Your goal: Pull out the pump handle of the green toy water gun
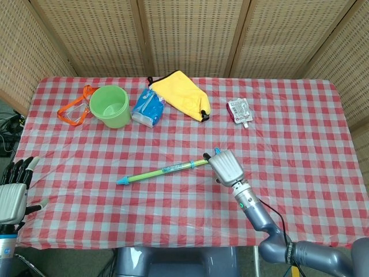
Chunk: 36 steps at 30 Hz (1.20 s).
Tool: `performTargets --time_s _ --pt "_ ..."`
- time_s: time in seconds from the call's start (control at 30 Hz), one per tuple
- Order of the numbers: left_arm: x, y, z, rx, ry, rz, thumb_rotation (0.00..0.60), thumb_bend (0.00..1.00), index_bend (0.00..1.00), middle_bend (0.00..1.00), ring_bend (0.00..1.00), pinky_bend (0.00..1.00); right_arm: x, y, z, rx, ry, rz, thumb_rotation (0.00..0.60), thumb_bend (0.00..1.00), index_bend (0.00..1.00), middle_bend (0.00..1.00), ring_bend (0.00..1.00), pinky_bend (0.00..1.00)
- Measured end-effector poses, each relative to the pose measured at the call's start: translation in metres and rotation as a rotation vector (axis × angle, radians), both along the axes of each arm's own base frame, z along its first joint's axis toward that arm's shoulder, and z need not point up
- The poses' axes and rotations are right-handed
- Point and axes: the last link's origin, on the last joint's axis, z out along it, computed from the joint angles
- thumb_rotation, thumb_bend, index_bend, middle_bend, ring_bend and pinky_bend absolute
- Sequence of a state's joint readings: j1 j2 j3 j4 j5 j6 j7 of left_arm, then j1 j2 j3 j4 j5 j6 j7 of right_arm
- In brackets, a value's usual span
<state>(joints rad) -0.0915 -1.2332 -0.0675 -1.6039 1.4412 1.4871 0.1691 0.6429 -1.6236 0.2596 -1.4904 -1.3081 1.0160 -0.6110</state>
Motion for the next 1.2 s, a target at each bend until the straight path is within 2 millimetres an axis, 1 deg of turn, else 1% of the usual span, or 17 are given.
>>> performTargets --time_s 0.1,0.33,0.53,0.77,0.97,1.2 --pt "0.000 0.000 0.000 0.001 0.000 -0.001 0.600 0.04 0.00 0.00 0.00 0.00 0.003 -0.003 -0.007 0.007 0.015 -0.006 0.600 0.37 0.42 1.00 1.00 0.80" --pt "-0.001 0.001 0.000 0.001 -0.002 0.003 0.600 0.04 0.00 0.00 0.00 0.00 0.002 -0.011 -0.022 0.021 0.045 -0.032 0.600 0.37 0.41 1.00 1.00 0.80" --pt "-0.003 0.003 0.000 -0.004 -0.004 0.013 0.600 0.04 0.00 0.00 0.00 0.00 0.005 -0.016 -0.036 0.037 0.064 -0.036 0.600 0.38 0.42 1.00 1.00 0.80" --pt "-0.007 0.007 0.003 0.008 -0.004 0.031 0.600 0.04 0.00 0.00 0.00 0.00 0.009 -0.029 -0.051 0.044 0.105 -0.041 0.600 0.42 0.44 1.00 1.00 0.80" --pt "-0.008 0.007 0.002 0.003 -0.008 0.029 0.600 0.04 0.00 0.00 0.00 0.00 0.009 -0.043 -0.059 0.039 0.143 -0.049 0.600 0.43 0.45 1.00 1.00 0.80" --pt "-0.010 0.010 0.000 -0.011 -0.010 0.037 0.600 0.04 0.00 0.00 0.00 0.00 0.003 -0.049 -0.063 0.041 0.177 -0.069 0.600 0.44 0.46 1.00 1.00 0.80"
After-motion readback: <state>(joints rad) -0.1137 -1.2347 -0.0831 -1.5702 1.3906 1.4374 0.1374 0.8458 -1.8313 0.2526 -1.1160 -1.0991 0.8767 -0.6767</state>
